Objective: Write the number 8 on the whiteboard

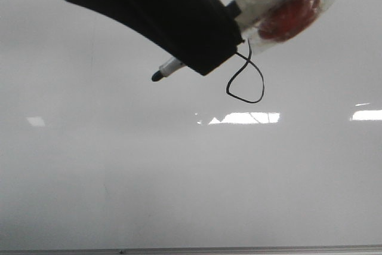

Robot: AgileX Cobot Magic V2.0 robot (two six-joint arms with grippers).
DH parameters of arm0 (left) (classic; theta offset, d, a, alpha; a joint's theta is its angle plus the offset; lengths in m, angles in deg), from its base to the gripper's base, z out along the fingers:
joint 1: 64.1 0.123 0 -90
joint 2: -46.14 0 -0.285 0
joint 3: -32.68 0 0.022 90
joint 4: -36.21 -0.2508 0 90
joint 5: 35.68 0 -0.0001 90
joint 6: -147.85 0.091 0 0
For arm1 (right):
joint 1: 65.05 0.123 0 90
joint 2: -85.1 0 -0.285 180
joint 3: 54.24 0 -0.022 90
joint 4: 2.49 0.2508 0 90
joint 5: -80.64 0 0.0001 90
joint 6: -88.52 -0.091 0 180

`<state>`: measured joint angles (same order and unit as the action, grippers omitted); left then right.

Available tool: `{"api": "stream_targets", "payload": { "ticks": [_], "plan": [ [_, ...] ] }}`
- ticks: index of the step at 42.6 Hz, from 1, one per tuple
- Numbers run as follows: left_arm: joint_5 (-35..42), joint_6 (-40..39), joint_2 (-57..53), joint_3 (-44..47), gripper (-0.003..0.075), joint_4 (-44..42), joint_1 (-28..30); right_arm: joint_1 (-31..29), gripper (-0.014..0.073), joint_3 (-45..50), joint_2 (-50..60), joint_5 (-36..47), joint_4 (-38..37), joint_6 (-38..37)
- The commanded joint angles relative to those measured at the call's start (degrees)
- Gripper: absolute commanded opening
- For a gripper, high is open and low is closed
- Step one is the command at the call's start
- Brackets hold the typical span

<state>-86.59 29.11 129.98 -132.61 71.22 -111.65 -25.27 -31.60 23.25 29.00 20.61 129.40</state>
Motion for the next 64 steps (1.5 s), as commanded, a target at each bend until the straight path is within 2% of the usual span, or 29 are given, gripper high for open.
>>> {"api": "stream_targets", "payload": {
  "ticks": [1,5,9,15,20,25,31,38,54,64],
  "plan": [
    [2.6,-3.9,-2.4,-2.1,-0.0020,-0.4,0.5,-0.9,0.0483,-1.8,1.0,0.5,-0.4,-0.9],
    [2.9,-11.0,-4.3,-2.1,-0.0020,-7.6,1.8,-3.3,0.0569,-1.8,2.3,-2.8,-4.2,-4.9],
    [3.0,-21.2,-7.0,-2.1,-0.0020,-17.2,4.0,-6.8,0.0570,-1.8,4.1,-5.2,-8.4,-10.8],
    [2.9,-39.2,-11.2,-2.1,-0.0020,-31.7,8.8,-10.9,0.0570,-1.7,5.4,-7.6,-11.1,-13.9],
    [1.2,-54.9,-13.9,-2.1,-0.0020,-43.4,16.9,-12.4,0.0570,-1.7,5.5,-8.7,-11.1,-13.9],
    [2.1,-62.6,-14.2,-0.6,-0.0020,-45.5,26.2,-12.4,0.0570,-1.7,5.5,-8.7,-11.1,-13.9],
    [7.7,-67.6,-13.6,3.6,-0.0020,-45.2,35.4,-12.4,0.0570,-1.7,5.5,-8.5,-11.1,-13.9],
    [15.2,-68.8,-10.9,7.9,-0.0020,-41.6,41.6,-12.4,0.0570,-1.7,5.5,-7.8,-11.1,-13.9],
    [27.4,-68.8,1.7,8.9,-0.0021,-40.4,42.3,-12.4,0.0570,-1.7,5.5,-7.3,-11.1,-13.9],
    [31.9,-68.8,5.8,8.7,-0.0004,-40.4,42.3,-12.4,0.0570,-1.7,5.5,-7.3,-11.1,-13.9]
  ]
}}
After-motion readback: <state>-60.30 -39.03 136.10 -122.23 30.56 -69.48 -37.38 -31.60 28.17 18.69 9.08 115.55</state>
